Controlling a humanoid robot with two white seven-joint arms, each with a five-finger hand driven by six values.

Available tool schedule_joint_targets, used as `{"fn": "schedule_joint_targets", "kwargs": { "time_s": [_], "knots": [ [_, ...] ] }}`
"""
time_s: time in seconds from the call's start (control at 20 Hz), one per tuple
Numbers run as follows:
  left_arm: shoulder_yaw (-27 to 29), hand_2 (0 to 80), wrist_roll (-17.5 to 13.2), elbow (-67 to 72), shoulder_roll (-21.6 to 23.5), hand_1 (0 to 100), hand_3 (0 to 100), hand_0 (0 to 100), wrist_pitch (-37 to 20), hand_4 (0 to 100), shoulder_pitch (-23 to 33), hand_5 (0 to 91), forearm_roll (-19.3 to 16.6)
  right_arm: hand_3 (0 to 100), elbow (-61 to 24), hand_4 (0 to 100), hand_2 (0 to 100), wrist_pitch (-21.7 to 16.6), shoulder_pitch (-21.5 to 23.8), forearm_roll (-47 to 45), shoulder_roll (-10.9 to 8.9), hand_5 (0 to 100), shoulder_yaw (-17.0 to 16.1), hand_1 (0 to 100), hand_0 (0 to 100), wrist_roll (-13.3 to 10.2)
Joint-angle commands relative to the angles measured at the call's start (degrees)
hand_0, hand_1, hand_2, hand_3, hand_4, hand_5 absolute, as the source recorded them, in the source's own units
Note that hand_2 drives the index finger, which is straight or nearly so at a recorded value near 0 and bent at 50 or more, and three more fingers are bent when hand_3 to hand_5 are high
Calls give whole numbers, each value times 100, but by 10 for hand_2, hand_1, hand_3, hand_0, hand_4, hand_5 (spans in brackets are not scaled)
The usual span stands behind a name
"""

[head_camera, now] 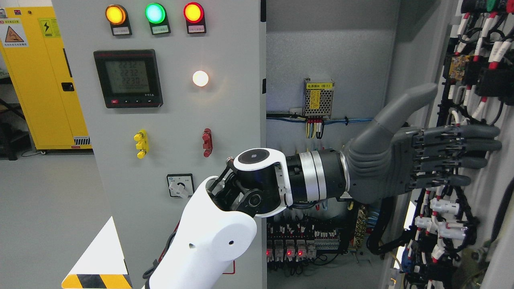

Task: Open door with both hands
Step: 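Push the ajar switch-lined door outward with the left hand, then sweep the left arm farther to swing the switch-lined door wide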

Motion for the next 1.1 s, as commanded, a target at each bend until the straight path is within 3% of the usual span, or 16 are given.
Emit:
{"fn": "schedule_joint_targets", "kwargs": {
  "time_s": [0.0,0.55,0.85,1.05],
  "knots": [
    [-201,0,39,-150,-217,0,0,0,-85,0,18,0,4,0,-1,0,0,-3,-6,0,-167,0,88,123,202,2],
    [-851,0,83,175,-269,0,0,0,-427,0,-526,0,171,0,-1,0,0,-3,-6,0,-149,0,88,122,202,2],
    [-1291,0,1102,377,-296,0,0,0,-594,0,-782,0,593,0,-1,0,0,-3,-6,0,-149,0,88,123,201,2],
    [-1353,0,1138,377,-304,0,0,0,-665,0,-799,0,751,0,-1,0,0,-3,3,0,-158,0,88,123,201,2]
  ]
}}
